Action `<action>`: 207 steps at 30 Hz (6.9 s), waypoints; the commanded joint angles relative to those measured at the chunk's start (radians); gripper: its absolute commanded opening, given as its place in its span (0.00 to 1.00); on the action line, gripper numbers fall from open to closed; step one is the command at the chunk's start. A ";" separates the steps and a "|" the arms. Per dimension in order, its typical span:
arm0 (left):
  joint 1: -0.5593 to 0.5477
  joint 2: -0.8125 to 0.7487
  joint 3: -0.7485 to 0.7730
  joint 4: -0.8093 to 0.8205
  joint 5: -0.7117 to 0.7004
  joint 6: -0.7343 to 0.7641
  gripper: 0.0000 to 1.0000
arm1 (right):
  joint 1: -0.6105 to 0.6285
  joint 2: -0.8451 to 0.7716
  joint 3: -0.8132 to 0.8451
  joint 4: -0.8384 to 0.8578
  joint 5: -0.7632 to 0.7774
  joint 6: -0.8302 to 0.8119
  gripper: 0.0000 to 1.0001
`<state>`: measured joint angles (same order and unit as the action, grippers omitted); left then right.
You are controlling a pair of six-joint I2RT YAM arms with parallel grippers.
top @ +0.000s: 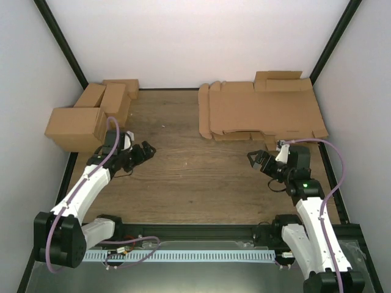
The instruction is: Fold the paper box
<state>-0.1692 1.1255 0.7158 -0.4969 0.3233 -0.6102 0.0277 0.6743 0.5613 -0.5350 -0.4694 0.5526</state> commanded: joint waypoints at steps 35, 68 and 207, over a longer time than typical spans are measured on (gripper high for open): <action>-0.007 0.065 0.084 0.286 0.208 0.024 1.00 | 0.381 1.047 0.829 0.036 0.461 -0.574 0.79; -0.039 0.080 0.136 0.179 0.233 0.122 1.00 | 0.492 1.540 1.206 -0.109 0.781 -0.563 0.51; -0.044 0.103 -0.369 0.563 0.230 -0.282 0.93 | 0.480 1.157 0.453 0.132 0.063 -0.160 0.54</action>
<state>-0.2123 1.2396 0.3393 0.0681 0.5709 -0.9123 0.5121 1.7760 1.0130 -0.4095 -0.3923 0.4007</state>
